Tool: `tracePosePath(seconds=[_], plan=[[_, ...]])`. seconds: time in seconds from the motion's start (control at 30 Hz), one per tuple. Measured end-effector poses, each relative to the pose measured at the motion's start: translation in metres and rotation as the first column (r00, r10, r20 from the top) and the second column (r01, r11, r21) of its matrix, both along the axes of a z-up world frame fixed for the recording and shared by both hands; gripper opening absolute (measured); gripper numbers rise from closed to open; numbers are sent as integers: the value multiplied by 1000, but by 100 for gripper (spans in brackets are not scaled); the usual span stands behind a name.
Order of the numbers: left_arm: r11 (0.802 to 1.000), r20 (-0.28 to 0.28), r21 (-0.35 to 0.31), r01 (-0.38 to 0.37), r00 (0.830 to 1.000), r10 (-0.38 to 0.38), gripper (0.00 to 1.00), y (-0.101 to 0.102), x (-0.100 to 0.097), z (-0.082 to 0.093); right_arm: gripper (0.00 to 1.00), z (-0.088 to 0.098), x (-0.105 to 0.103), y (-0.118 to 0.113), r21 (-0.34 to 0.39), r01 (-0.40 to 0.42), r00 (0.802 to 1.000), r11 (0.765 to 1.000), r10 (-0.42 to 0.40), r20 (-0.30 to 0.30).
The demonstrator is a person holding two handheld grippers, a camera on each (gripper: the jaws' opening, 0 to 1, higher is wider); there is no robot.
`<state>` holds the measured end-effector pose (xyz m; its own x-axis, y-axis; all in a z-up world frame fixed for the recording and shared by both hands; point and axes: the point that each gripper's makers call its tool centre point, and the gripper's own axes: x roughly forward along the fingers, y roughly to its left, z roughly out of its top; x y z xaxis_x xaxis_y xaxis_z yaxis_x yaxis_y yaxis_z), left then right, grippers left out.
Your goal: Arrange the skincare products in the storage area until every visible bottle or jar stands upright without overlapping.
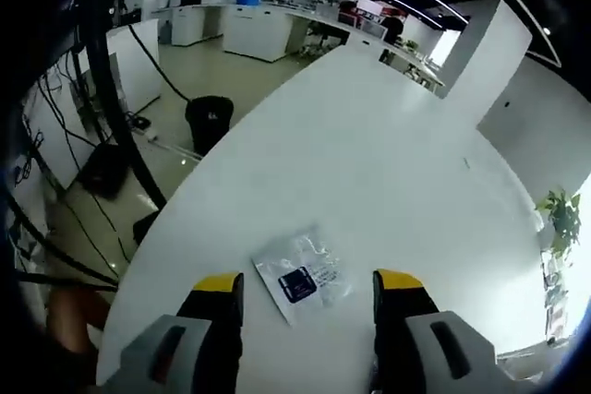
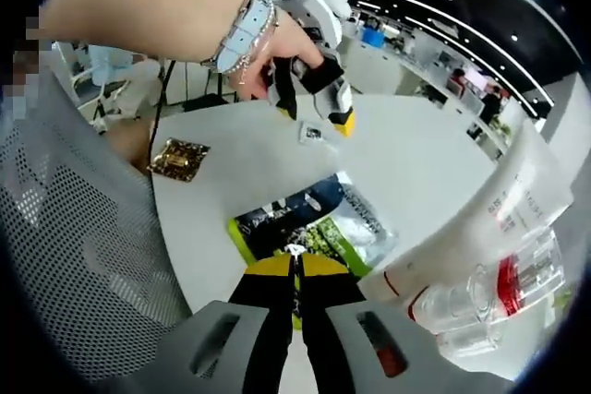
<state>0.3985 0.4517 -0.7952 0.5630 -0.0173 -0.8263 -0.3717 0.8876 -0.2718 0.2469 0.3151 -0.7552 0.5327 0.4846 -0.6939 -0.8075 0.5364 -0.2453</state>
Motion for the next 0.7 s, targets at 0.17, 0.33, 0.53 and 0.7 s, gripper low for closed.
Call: tracePosePath(seconds=[0.17,0.33,0.53,0.7], plan=[[997,-39,71,18,999,-15,59,-1,1,-2,1,-2,0,-1,-7,6,1000,1000,-6,-9],[988,-121,152,37,992,-18,58,0,2,-7,1,-5,-2,-2,-18,2,1000,1000,-2,-23],[980,-153,195,41,988,-11,58,1,3,-9,1,-8,-2,-4,-30,6,999,1000,-7,-32],[969,-152,199,144,982,-114,50,-4,7,-8,1,-9,-2,-5,-38,5,999,999,-7,-37]])
